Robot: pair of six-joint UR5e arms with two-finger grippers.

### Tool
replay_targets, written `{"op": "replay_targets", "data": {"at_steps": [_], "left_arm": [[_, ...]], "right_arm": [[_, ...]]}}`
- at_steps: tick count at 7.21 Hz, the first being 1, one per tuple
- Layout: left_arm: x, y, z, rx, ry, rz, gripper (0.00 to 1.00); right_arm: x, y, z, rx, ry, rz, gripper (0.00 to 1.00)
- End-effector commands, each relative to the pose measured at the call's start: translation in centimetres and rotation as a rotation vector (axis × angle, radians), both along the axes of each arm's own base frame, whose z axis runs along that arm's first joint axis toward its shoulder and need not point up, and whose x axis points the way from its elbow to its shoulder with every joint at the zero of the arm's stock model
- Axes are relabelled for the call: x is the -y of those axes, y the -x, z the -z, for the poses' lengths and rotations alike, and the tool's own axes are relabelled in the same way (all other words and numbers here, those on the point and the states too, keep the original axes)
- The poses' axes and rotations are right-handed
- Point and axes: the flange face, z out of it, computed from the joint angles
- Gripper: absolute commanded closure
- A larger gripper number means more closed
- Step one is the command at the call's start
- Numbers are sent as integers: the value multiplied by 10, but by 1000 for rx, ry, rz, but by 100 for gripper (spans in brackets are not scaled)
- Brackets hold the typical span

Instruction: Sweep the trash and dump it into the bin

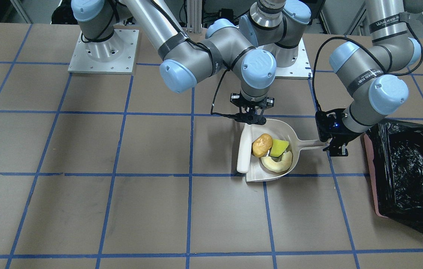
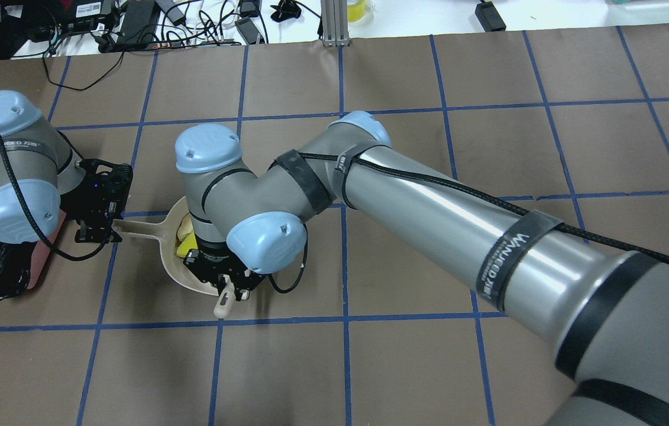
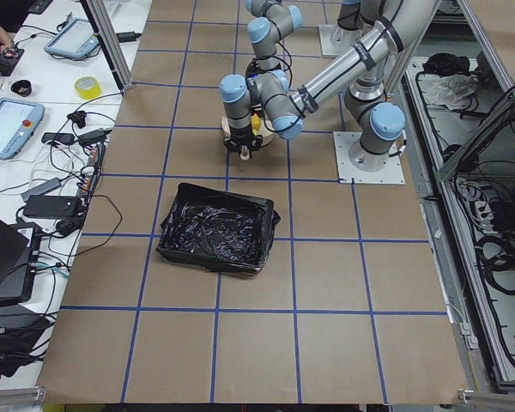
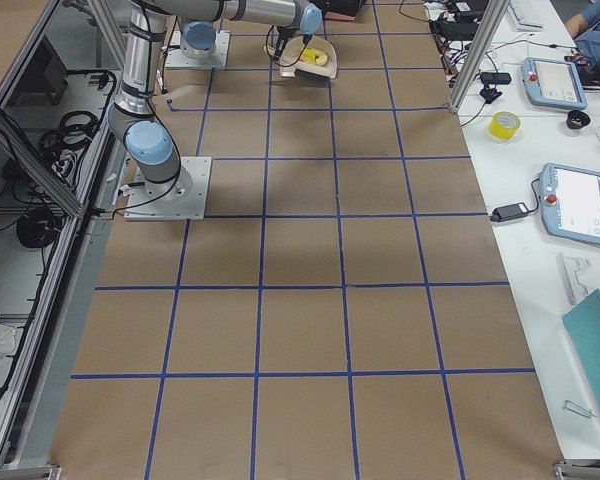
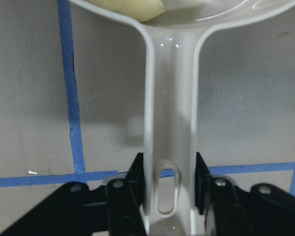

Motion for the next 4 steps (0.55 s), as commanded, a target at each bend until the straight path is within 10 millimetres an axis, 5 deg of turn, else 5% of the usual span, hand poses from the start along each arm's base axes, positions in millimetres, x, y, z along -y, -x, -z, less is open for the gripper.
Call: {"op": "replay_targets", "data": {"at_steps": [1, 2, 4], "left_arm": [[-1, -12, 0, -10, 6, -19, 92], [-5, -32, 3, -54, 13, -71, 92], [-10, -62, 10, -167, 40, -139, 92]], "right_arm": [[10, -6, -2, -41, 0, -11, 100], [12, 8, -12, -99, 31, -36, 100], [40, 67, -55, -197, 75, -51, 100]]}}
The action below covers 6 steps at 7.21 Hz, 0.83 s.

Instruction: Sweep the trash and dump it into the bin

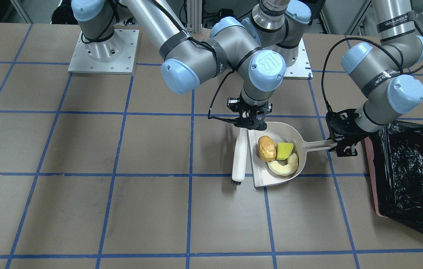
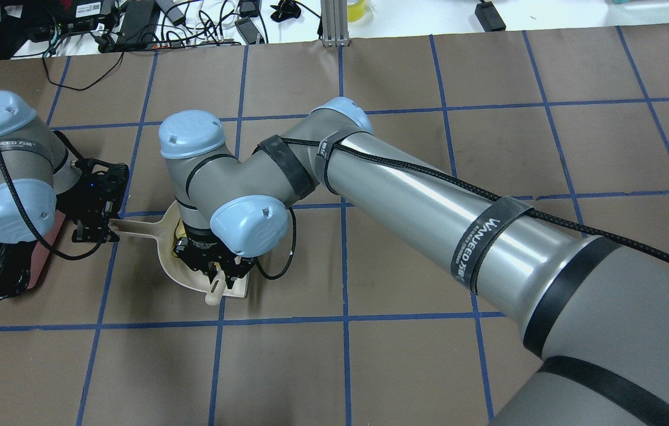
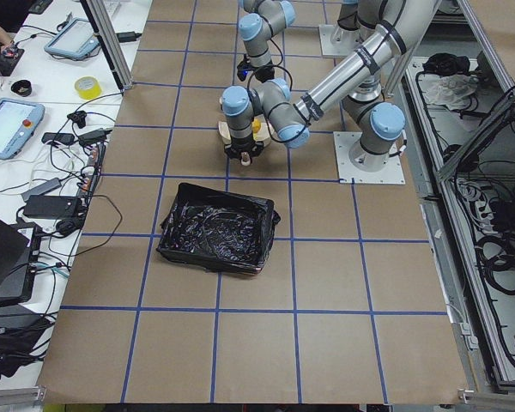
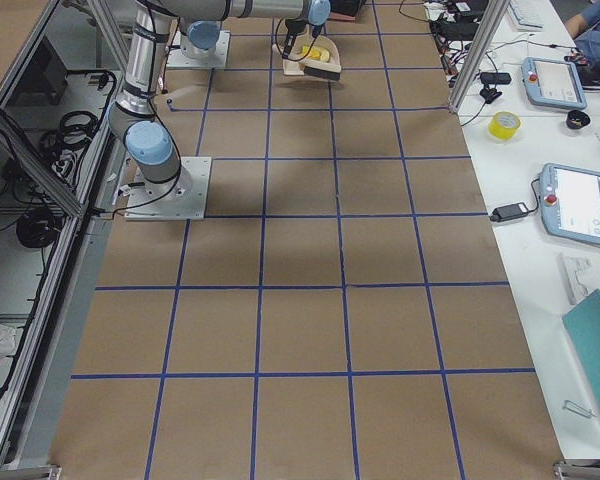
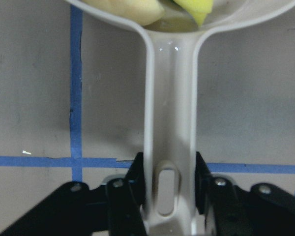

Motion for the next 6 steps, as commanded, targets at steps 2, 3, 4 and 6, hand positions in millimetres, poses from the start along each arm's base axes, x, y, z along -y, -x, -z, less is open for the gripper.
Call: {"op": "replay_targets", "data": {"at_steps": [2, 3, 4, 6], "left_arm": [[-6, -30, 8, -155, 15, -72, 92], [-7, -38, 7, -155, 18, -87, 92], [-8, -50, 3, -167, 34, -115, 92], [0, -95, -36, -207, 56, -193, 95]], "right_arm": [[68, 121, -67, -58, 61, -6, 99], [103, 177, -75, -68, 80, -48, 100], [130, 223, -73, -37, 77, -152, 100], [173, 356, -55, -40, 41, -106, 100]]}}
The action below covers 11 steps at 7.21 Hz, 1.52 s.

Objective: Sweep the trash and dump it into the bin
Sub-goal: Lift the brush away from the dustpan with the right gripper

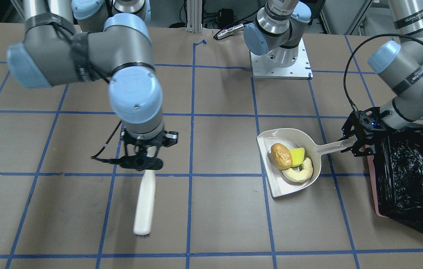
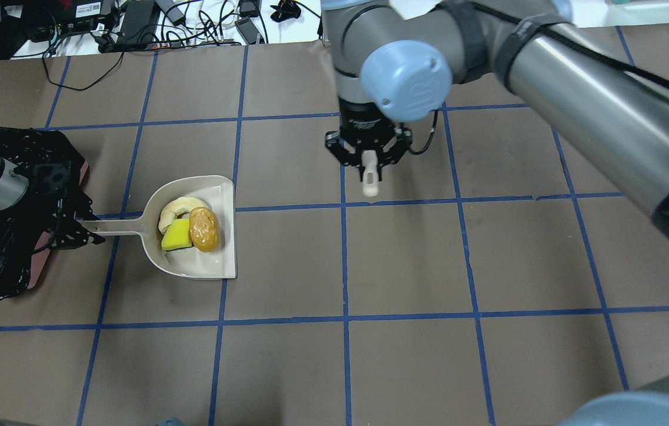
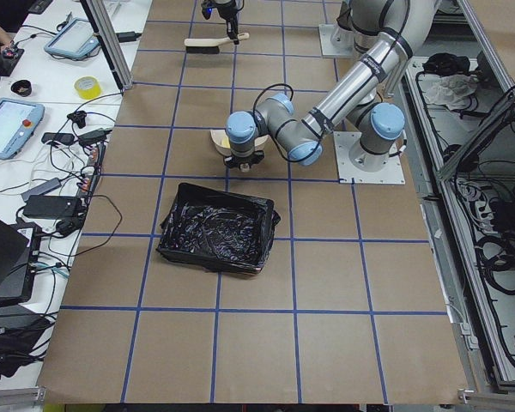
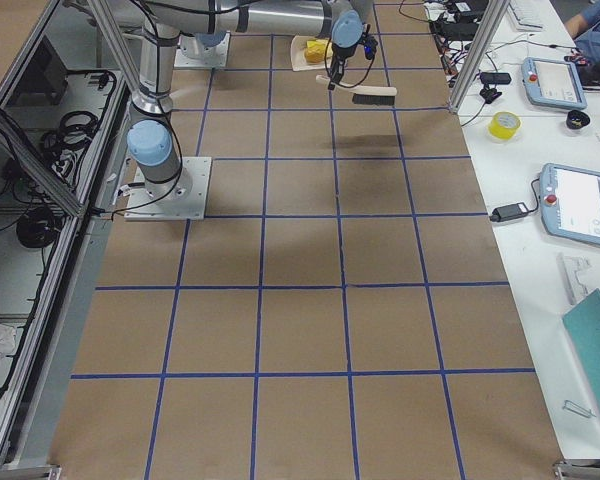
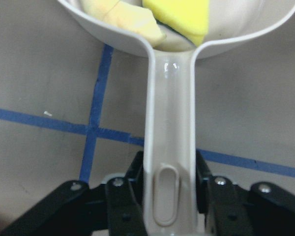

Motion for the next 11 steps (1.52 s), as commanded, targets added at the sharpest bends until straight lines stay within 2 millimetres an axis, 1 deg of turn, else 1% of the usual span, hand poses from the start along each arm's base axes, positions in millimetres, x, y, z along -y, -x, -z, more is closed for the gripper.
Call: {"op": "replay_targets", "data": {"at_steps": [1, 2, 3, 4, 5, 6, 7, 8, 9, 10, 11], "left_arm": [[1, -44, -44, -91, -5, -93, 95], [-1, -62, -62, -90, -3, -123, 95], [-5, -66, -63, -118, -10, -142, 96], [-5, -63, -57, -140, -12, -143, 96], [-5, -63, -51, -147, -22, -142, 96], [-4, -64, -45, -153, -31, -143, 95], [-3, -63, -41, -158, -39, -144, 95], [-2, -62, -41, -157, -41, -148, 95], [-1, -61, -36, -162, -51, -148, 95], [7, -50, -30, -160, -59, -128, 95], [18, -28, -29, -148, -67, -94, 95]], "right_arm": [[32, 124, 6, 8, -14, 44, 100], [39, 167, 6, 24, -11, 31, 100], [42, 220, 8, 41, -24, 43, 100], [37, 261, 18, 59, -46, 48, 100], [27, 282, 23, 67, -44, 69, 100], [28, 291, 30, 57, 3, 15, 100], [23, 294, 36, 40, -5, 4, 100], [22, 296, 39, 30, -13, 2, 100], [22, 296, 43, 31, -21, 0, 100], [20, 295, 44, 34, -25, 4, 100], [20, 288, 44, 33, -26, 1, 100]]}}
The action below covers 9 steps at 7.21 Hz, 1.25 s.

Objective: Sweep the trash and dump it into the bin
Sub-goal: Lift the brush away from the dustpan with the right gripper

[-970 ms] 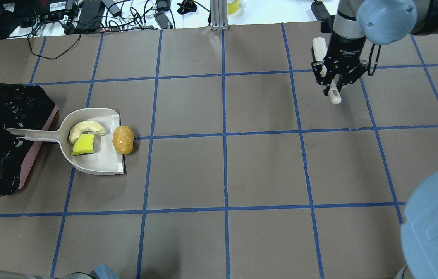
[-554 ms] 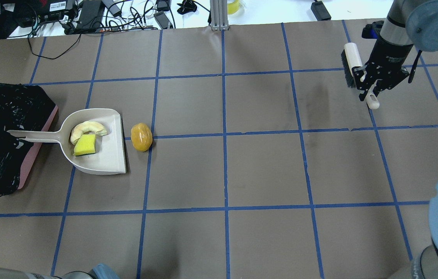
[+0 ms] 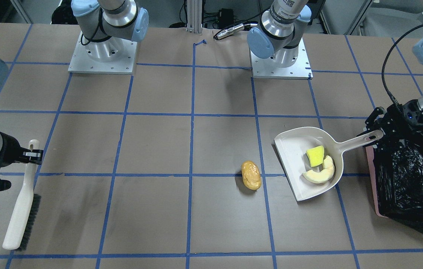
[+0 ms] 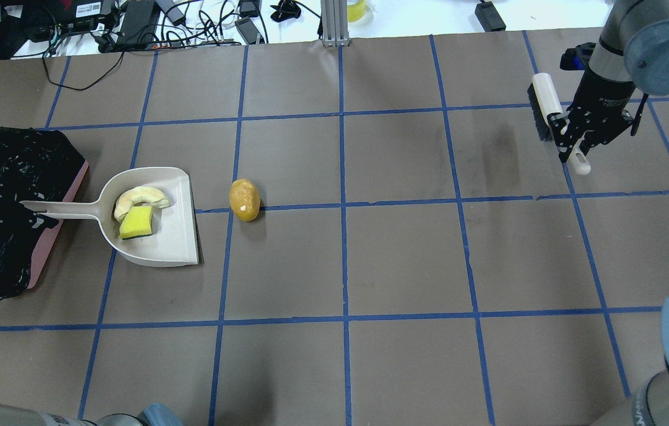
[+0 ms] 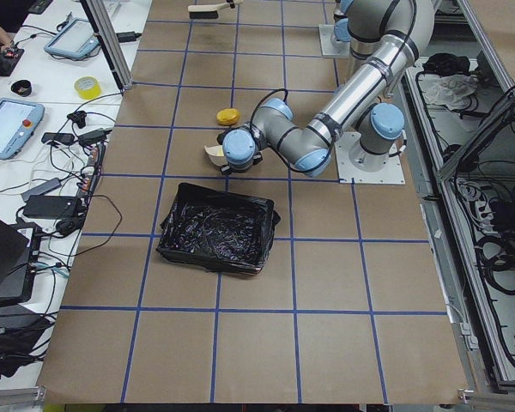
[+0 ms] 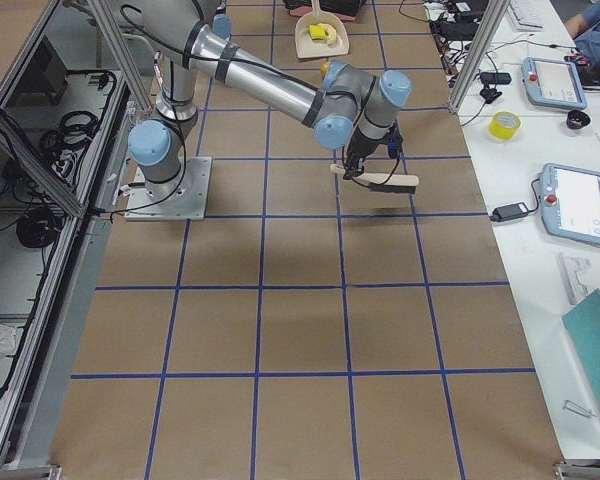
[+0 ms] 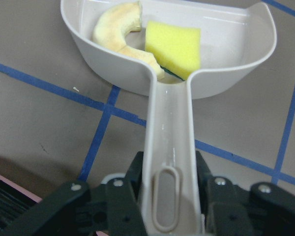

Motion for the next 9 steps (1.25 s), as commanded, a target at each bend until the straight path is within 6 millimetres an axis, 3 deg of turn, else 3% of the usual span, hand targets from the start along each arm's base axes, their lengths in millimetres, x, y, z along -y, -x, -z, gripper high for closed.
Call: {"op": "replay_targets", "data": {"at_steps": [1, 2, 3, 4, 5, 7, 9], "left_arm": [[22, 36, 7, 46, 10, 66, 94], [23, 45, 16, 81, -28, 101, 94], [26, 52, 23, 82, -32, 118, 93], [31, 59, 29, 101, -38, 143, 93], [37, 74, 31, 152, -48, 182, 93], [47, 105, 30, 212, -62, 200, 93], [46, 109, 32, 228, -73, 213, 91]], "right_arm": [[-4, -50, 5, 7, -35, -67, 100], [-19, -155, 9, -37, -72, -202, 100], [-40, -246, 13, -80, -58, -201, 100], [-63, -315, 27, -100, -67, -267, 100], [-89, -370, 36, -62, -71, -289, 100], [-128, -445, 53, -31, -104, -185, 100], [-151, -519, 50, 72, -111, -85, 100]]}}
